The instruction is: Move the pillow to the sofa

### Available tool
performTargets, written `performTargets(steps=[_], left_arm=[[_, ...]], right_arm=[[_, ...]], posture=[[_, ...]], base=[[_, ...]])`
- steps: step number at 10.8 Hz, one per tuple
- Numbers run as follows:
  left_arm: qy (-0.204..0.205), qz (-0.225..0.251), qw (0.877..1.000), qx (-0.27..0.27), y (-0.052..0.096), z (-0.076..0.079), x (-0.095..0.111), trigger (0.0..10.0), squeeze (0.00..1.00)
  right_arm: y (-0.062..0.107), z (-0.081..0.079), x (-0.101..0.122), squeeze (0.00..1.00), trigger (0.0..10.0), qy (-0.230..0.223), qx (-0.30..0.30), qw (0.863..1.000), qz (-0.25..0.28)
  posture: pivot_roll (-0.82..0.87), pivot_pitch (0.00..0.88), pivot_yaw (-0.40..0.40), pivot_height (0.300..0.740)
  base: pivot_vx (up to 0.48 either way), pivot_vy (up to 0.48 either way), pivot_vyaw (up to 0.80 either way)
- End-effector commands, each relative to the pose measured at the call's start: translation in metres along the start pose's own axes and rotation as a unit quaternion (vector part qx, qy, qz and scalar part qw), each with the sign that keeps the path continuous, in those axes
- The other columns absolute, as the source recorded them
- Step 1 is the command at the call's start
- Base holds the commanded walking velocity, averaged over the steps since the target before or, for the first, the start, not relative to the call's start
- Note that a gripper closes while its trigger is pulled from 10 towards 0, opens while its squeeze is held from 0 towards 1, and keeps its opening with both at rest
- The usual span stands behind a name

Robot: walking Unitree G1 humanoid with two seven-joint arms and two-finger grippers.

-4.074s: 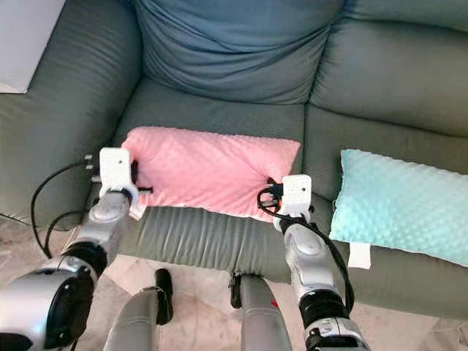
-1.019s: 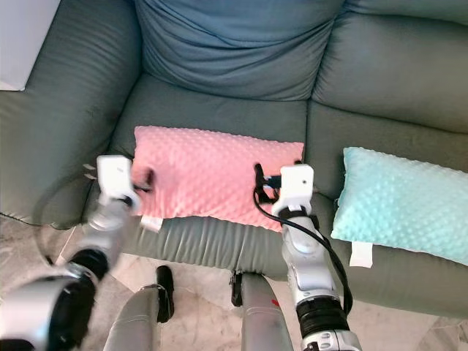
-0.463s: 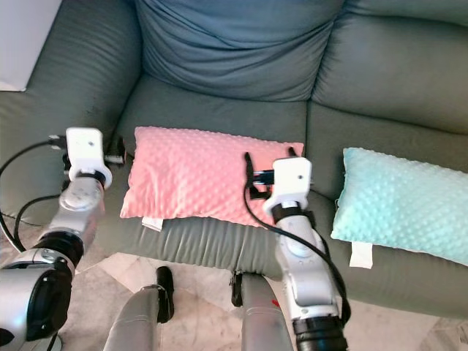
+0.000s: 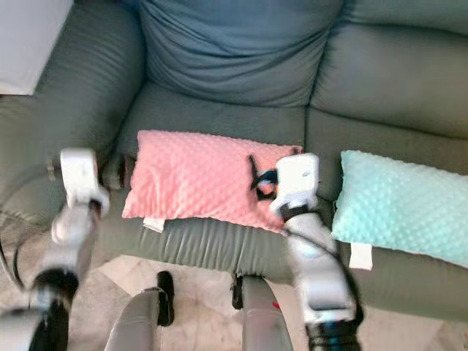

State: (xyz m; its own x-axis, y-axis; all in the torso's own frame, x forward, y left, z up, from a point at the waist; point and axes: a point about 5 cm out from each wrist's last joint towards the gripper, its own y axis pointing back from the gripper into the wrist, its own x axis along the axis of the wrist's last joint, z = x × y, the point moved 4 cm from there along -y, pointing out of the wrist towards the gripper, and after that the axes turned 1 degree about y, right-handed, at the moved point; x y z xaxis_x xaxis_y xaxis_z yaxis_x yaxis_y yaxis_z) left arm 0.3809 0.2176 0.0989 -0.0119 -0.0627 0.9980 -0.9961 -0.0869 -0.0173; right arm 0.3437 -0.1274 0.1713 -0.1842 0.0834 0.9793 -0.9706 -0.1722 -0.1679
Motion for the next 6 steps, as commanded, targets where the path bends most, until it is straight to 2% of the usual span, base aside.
performTargets(steps=[1,2,3,4,6], left_arm=[[-0.007,-0.028,1.000,-0.010,0.015,-0.003,-0.018,10.0,0.00],[-0.011,-0.047,0.999,-0.005,0.021,-0.009,-0.026,10.0,0.00],[-0.012,-0.088,0.996,0.001,0.031,-0.017,-0.040,10.0,0.00],[-0.020,-0.141,0.990,-0.019,0.041,-0.016,-0.057,10.0,0.00],[-0.015,-0.188,0.980,-0.058,0.049,-0.002,-0.071,10.0,0.00]], right_arm=[[0.002,0.006,-0.003,0.00,10.0,-0.006,-0.004,1.000,-0.011],[0.000,0.005,-0.001,0.00,10.0,-0.006,-0.001,1.000,-0.012],[-0.002,0.002,0.000,0.00,10.0,-0.005,0.007,1.000,-0.013],[-0.004,-0.001,0.001,0.00,10.0,-0.005,0.012,1.000,-0.013],[-0.006,-0.005,0.003,0.00,10.0,-0.007,0.017,1.000,-0.013]], posture=[[-0.09,0.302,0.002,0.740],[-0.08,0.302,0.002,0.740],[-0.08,0.301,0.002,0.740],[-0.07,0.304,0.005,0.740],[-0.07,0.315,0.014,0.740]], base=[[0.000,0.000,0.00],[0.000,0.000,0.00],[0.000,0.000,0.00],[0.000,0.000,0.00],[0.000,0.000,0.00]])
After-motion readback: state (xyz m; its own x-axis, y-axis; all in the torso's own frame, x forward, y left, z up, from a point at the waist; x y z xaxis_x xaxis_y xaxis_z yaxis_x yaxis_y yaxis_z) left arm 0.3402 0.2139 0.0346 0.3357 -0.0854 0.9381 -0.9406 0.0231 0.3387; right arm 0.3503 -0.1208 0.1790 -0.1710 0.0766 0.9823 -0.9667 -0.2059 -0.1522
